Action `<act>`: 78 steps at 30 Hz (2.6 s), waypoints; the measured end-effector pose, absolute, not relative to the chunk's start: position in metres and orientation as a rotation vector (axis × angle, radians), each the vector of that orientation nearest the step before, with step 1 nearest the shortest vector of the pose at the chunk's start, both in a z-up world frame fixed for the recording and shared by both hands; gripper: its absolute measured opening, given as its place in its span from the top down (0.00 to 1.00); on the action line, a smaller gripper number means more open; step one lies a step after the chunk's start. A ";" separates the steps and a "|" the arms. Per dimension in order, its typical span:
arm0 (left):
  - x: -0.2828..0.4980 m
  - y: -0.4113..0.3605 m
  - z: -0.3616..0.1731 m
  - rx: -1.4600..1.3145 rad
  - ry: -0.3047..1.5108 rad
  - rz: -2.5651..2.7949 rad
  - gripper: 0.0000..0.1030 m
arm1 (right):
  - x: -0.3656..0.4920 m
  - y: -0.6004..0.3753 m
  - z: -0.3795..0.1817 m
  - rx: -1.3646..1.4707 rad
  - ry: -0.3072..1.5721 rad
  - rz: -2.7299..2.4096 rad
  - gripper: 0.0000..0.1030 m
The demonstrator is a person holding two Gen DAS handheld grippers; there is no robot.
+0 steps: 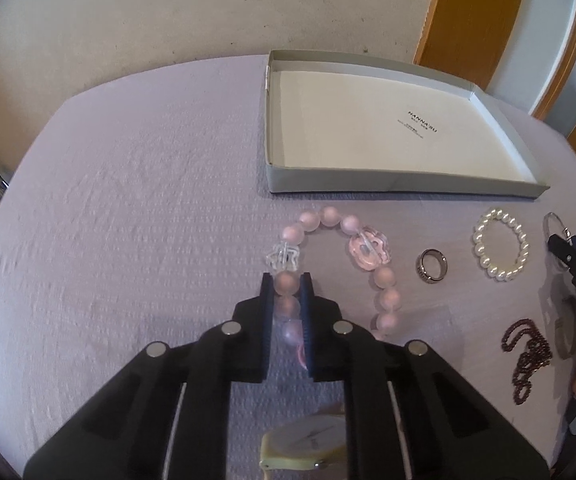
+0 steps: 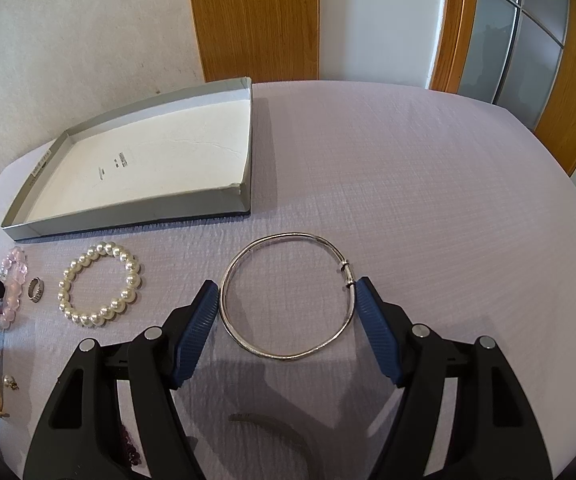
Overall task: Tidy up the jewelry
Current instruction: 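Grasp the thin silver bangle with the right tool while the left tool grasps the pink bead bracelet, then carry the silver bangle and pink bracelet into the tray and open both tools, then move the right tool to the pearl bracelet while the left tool reaches the cream watch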
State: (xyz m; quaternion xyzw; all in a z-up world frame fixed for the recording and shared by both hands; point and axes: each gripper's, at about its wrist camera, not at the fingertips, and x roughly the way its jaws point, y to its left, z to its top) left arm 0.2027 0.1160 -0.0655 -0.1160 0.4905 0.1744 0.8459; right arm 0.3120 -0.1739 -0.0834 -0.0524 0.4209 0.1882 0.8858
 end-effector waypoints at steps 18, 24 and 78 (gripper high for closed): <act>0.171 0.103 0.007 -0.282 0.823 0.267 0.88 | 0.302 -0.171 -0.056 -0.088 0.807 0.438 0.31; 0.170 0.103 0.027 -0.283 0.783 0.271 0.87 | 0.296 -0.171 -0.046 -0.086 0.787 0.460 0.31; 0.296 0.148 0.025 -0.239 0.821 0.310 0.66 | 0.404 -0.096 -0.018 -0.072 0.836 0.634 0.15</act>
